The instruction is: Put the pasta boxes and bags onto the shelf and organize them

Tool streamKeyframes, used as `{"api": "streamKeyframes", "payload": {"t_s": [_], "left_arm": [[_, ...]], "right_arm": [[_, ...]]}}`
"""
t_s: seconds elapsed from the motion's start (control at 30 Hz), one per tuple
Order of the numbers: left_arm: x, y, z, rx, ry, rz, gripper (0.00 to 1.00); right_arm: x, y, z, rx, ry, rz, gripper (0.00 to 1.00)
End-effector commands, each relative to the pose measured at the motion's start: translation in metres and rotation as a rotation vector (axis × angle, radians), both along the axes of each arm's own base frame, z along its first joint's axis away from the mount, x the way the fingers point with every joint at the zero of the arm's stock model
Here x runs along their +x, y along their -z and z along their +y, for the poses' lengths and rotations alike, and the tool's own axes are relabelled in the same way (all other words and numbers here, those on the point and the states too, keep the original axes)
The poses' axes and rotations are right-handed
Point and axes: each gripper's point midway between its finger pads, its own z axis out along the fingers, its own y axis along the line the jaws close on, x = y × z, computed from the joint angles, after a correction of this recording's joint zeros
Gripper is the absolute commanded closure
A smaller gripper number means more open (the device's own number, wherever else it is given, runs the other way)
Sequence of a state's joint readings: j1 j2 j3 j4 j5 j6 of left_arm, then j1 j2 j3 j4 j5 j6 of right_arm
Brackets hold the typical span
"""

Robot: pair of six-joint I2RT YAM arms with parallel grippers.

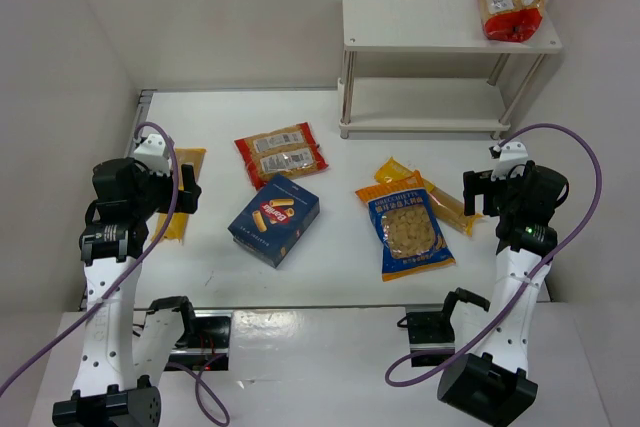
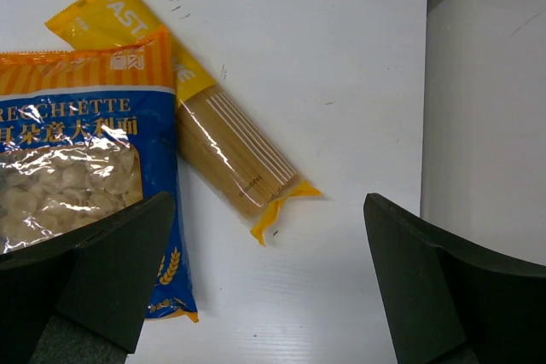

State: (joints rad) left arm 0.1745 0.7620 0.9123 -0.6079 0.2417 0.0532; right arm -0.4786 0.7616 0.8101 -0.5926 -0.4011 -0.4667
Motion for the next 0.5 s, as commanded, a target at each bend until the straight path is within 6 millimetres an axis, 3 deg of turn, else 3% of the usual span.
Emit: {"api": "streamKeyframes", "payload": {"t_s": [0.0,0.47], "left_arm": [[0.0012,-0.0111,-0.0010,0.010,0.019,-0.036,0.00],[0.0001,-0.0130,0.0003,0.016,0.011,-0.044,0.00]], "right_arm": [[0.0006,-0.0074,-0.0019,-0.016,-0.002,-0.020,0.00],[0.0037,-0.0081,-0.0005,-0.013,-0.022,-0.017,0.00]]}}
